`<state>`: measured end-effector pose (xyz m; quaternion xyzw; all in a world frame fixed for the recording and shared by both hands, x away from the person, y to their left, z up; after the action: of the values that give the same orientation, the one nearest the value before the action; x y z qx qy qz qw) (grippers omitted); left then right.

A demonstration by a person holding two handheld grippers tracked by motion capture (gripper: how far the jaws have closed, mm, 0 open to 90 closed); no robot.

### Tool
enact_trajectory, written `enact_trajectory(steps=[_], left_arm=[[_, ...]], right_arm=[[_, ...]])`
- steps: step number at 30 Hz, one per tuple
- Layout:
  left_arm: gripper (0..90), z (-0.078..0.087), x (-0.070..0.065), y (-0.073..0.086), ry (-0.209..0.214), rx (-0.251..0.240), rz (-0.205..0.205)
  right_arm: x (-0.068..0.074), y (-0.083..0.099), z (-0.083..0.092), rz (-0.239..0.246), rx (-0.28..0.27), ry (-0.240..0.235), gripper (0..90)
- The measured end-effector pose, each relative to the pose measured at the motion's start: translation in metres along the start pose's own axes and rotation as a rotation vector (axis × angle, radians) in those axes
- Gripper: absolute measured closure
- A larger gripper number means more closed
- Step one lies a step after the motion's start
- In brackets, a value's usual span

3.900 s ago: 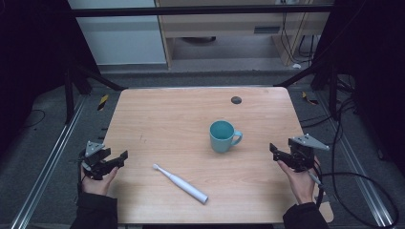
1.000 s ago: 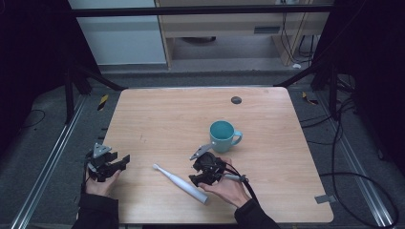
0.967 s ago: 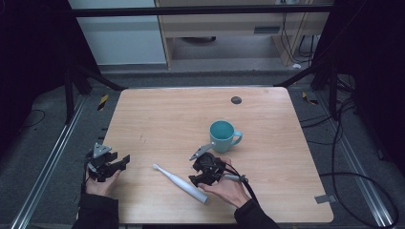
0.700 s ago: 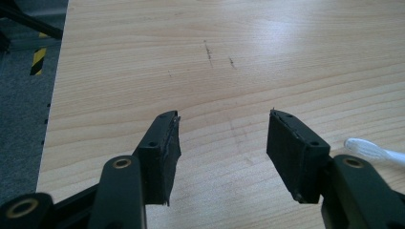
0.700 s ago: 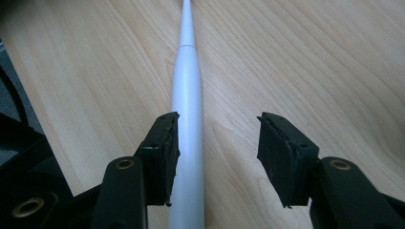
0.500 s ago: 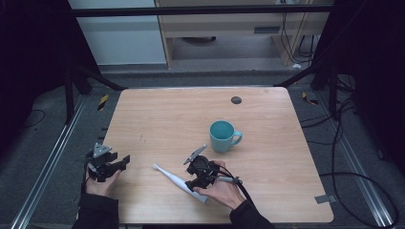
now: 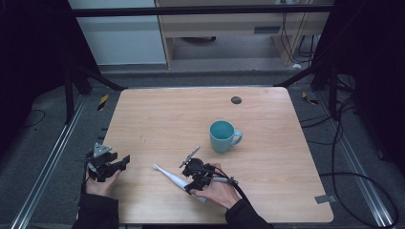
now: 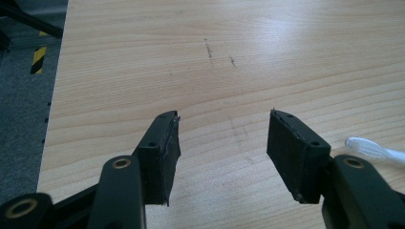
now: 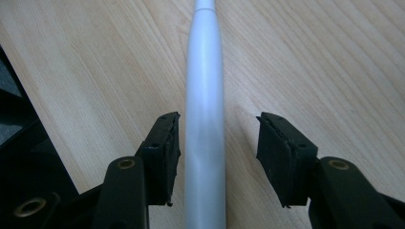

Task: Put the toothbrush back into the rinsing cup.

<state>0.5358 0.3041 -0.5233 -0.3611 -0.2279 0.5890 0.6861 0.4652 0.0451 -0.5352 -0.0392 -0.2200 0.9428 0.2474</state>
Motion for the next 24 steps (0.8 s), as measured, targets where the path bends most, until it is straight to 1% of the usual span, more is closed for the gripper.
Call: enact_trajectory(steps=[1,5,6,10,11,12,16,18,19,20,24], left_arm=[[44.2,0.0,0.0,0.0,0.001,-0.001,0.002],[44.2,0.0,0.0,0.0,0.0,0.001,-0.001],[44.2,0.0,0.0,0.0,0.0,0.002,0.0],[44.2,0.0,0.0,0.0,0.0,0.003,0.0],[44.1,0.0,0.0,0.0,0.0,0.003,0.0],[44.1,0.0,0.0,0.0,0.0,0.002,0.0],[44.1,-0.001,0.0,0.001,0.0,0.003,0.001],[44.1,-0.001,0.0,0.001,0.0,0.004,0.001],[44.1,-0.001,0.0,0.001,0.0,0.004,0.001],[44.1,-0.001,0.0,0.001,0.0,0.005,0.0],[44.1,-0.001,0.0,0.001,-0.001,0.007,-0.001]], right_arm=[[0.001,0.001,-0.002,0.002,0.012,-0.003,49.7],[0.002,0.003,-0.006,0.003,0.027,-0.008,50.2],[0.003,0.004,-0.008,0.007,0.04,-0.011,50.4],[0.004,0.005,-0.012,0.019,0.056,-0.014,50.6],[0.004,0.005,-0.012,0.019,0.056,-0.014,50.6],[0.004,0.005,-0.013,0.019,0.068,-0.009,50.8],[0.004,0.006,-0.015,0.016,0.077,-0.008,51.2],[0.003,0.007,-0.018,0.027,0.088,-0.004,51.9],[0.003,0.007,-0.018,0.027,0.088,-0.004,51.9],[0.003,0.008,-0.019,0.018,0.101,-0.002,52.3],[0.003,0.009,-0.021,0.02,0.109,-0.006,53.2]])
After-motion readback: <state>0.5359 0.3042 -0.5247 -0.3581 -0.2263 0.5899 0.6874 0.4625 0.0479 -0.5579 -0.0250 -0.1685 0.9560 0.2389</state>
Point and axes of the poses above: each handheld gripper's, and its own axes: z roughly backward along the jaws, y roughly out of its underside, x roughly to its left, the point moved 10 cm from there along -z, roughly forward along the jaws, and after that the axes turned 7 degrees about z, right-handed, at the moved point
